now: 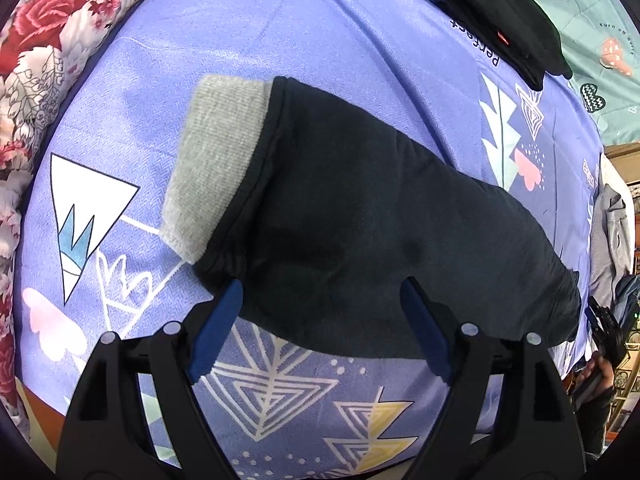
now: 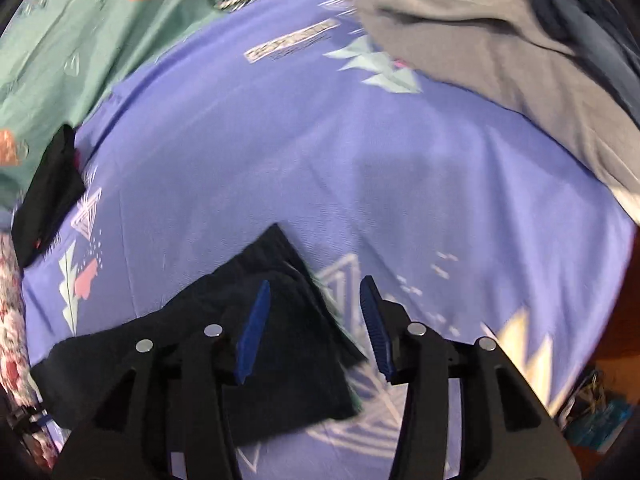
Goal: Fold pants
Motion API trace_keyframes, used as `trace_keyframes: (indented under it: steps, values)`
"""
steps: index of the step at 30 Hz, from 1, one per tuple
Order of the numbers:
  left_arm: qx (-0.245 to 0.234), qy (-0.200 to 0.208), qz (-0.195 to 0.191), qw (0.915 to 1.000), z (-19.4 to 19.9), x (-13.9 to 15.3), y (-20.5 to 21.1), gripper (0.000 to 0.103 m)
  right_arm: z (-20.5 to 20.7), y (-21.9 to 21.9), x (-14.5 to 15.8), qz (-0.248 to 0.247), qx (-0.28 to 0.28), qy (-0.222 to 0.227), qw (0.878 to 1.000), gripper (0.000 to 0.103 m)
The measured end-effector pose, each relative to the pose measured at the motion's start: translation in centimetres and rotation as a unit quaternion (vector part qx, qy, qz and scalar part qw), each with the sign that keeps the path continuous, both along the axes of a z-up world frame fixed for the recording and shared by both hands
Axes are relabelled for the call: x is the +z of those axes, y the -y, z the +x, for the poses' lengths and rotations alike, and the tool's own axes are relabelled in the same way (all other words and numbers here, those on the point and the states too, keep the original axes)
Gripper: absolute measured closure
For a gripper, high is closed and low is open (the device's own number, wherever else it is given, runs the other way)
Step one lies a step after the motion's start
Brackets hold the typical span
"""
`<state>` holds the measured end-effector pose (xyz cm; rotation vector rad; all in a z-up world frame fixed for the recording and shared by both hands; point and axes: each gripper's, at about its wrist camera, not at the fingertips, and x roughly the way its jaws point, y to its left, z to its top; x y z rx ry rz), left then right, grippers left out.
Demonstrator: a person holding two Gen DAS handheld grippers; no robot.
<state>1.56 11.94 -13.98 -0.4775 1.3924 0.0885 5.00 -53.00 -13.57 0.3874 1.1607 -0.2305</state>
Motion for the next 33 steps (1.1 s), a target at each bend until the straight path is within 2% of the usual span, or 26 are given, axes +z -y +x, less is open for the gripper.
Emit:
trace_keyframes:
  steps: [3,4,5,7,8,11,14,18,21,24,26,28,29,30,33]
  values:
    - [0.003,0.0,0.003,1.0,-0.3,0.1,0.0,0.021,1.4,-0.6,-1.7,0.008,0.014,-0.022,1.0,0.059]
    - [0.003,0.0,0.003,1.0,-0.4,0.1,0.1,0.02,1.6,-0.8,-2.2,0.015,0.02,-0.033,0.999,0.071]
    - [0.004,0.0,0.003,1.0,-0.6,0.1,0.1,0.02,1.7,-1.0,-2.7,0.022,0.026,-0.044,0.998,0.087]
    - [0.006,0.002,0.004,1.0,-0.9,0.1,0.1,0.02,1.6,-1.3,-2.4,0.011,0.036,-0.04,0.998,0.097]
    - [0.01,0.001,0.005,0.9999,-1.0,0.0,0.0,0.02,1.5,-1.4,-1.8,0.001,0.044,-0.033,0.998,0.098]
    - [0.023,0.001,0.002,0.9997,-1.2,-0.2,-0.2,0.02,0.7,-1.6,2.7,-0.036,0.06,0.036,0.997,0.099]
    - [0.035,0.002,0.003,0.9994,-1.4,-0.3,-0.4,0.02,0.7,-2.4,4.3,-0.07,0.089,0.071,0.991,0.099]
    - [0.035,-0.001,0.014,0.9993,-1.5,-0.2,0.0,0.02,2.0,-2.4,0.3,-0.069,0.089,0.058,0.992,0.099]
    - [0.031,-0.004,0.024,0.9992,-1.5,-0.1,0.3,0.02,3.2,-2.2,-3.4,-0.06,0.08,0.018,0.995,0.098]
    - [0.039,-0.001,0.026,0.9989,-1.7,0.2,0.0,0.02,2.9,-2.2,-3.0,-0.067,0.084,0.017,0.994,0.097]
    - [0.05,0.001,0.031,0.9983,-2.0,0.3,-0.6,0.02,2.2,-2.1,-1.3,-0.082,0.079,0.019,0.993,0.088]
    - [0.064,0.006,0.03,0.9975,-2.3,0.5,-1.2,0.02,0.7,-2.1,1.3,-0.069,0.072,0.064,0.993,0.088]
    - [0.073,0.009,0.025,0.997,-2.5,0.6,-1.6,0.02,0.3,-2.2,1.7,-0.055,0.077,0.069,0.993,0.088]
    - [0.078,0.011,0.02,0.9967,-2.6,0.6,-1.9,0.02,-0.2,-2.8,1.7,-0.04,0.098,0.056,0.993,0.088]
    - [0.084,0.003,0.019,0.9962,-2.6,-0.2,-2.4,0.02,-0.9,-3.2,-0.8,-0.05,0.12,0.003,0.992,0.088]
